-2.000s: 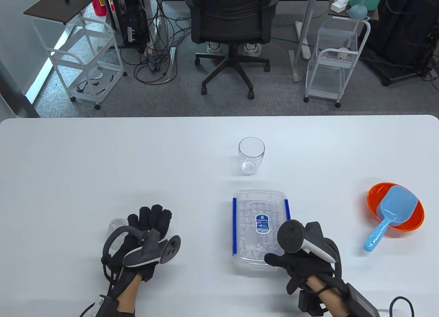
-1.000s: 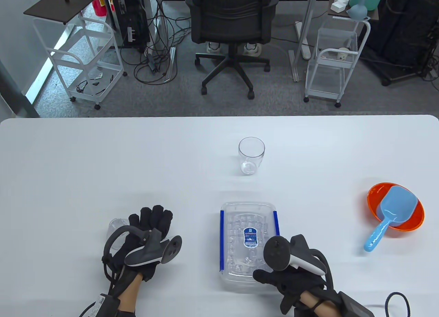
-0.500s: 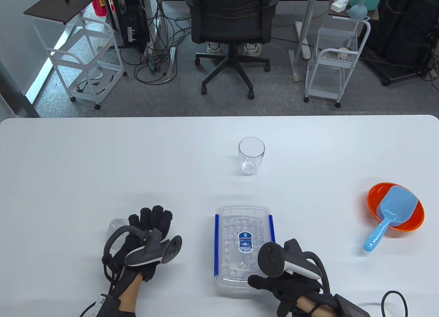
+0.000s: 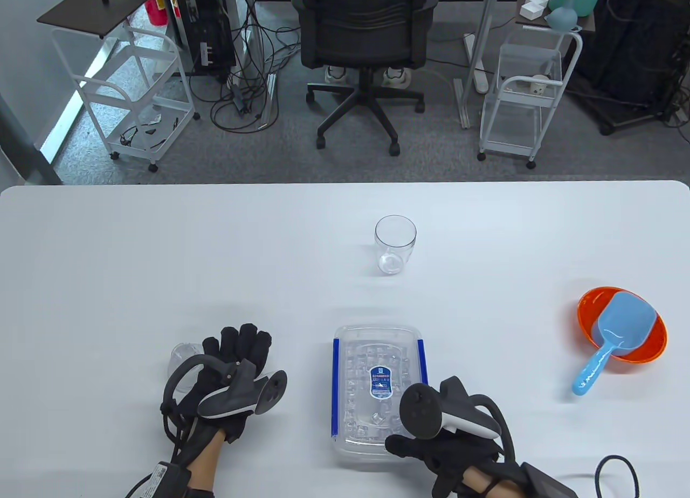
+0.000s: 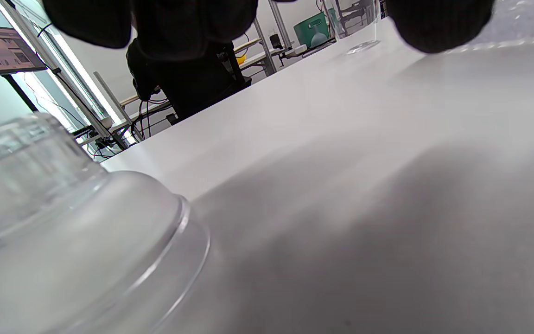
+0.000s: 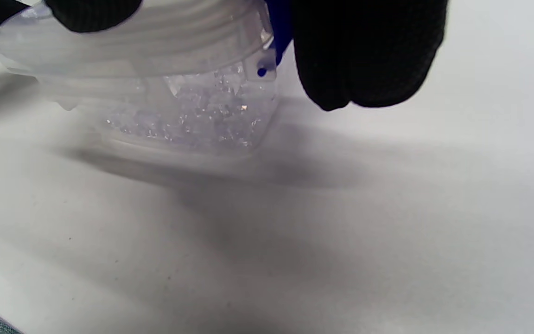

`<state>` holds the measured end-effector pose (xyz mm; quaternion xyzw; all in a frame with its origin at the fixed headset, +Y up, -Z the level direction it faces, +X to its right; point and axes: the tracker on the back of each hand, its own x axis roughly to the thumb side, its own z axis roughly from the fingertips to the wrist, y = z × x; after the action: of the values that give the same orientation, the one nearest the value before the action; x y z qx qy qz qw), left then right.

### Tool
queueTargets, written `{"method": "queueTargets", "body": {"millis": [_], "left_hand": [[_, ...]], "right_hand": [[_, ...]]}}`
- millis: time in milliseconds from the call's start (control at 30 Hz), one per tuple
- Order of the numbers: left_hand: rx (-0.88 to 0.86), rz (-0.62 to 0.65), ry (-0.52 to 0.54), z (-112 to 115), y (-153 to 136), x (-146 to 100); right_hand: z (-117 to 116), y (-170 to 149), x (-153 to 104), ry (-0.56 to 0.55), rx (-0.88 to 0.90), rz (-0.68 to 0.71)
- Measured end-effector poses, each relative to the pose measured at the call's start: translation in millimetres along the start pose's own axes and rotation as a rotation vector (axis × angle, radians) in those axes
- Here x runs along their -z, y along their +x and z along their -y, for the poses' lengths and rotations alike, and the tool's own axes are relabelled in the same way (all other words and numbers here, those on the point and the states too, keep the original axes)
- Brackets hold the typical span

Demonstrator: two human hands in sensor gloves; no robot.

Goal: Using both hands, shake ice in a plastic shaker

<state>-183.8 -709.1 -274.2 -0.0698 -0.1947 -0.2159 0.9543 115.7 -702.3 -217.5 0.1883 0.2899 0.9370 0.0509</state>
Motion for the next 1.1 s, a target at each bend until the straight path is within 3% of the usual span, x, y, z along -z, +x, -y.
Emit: {"method": "queueTargets", "body": {"millis": [400,600,667,800,867,967,1100], "left_hand": [[0.000,-0.005,-0.002,0.0,-0.2,-0.3],[-0.045,-0.035,0.014,-3.3,-4.7,-3.3],[-0.092,-0.087,0.074,-8.9,-6.7,-5.7],[-0.220,-0.147,0.302,-28.3,-3.7,-14.8],[-0.306,-0.145,0.340,-34.0,2.9,-13.7],[-0.481,-0.093,0.285,-37.0,21.3,-1.1],[-0.740,-0.103,0.149,-30.8,44.8,12.9]], "right_hand": [[-0.8,1.9,0.2,0.003,-0.002,0.015],[9.2,-14.4,-7.7,0.011,0.171,-0.001],[15.2,-26.7,-8.5,-0.019,0.272,-0.001],[28.1,-53.1,-9.5,-0.061,0.481,-0.006],[31.4,-63.8,-5.3,-0.134,0.561,-0.064],[29.4,-77.1,11.8,-0.232,0.634,-0.140],[9.0,-75.8,31.4,-0.131,0.711,-0.136]]}}
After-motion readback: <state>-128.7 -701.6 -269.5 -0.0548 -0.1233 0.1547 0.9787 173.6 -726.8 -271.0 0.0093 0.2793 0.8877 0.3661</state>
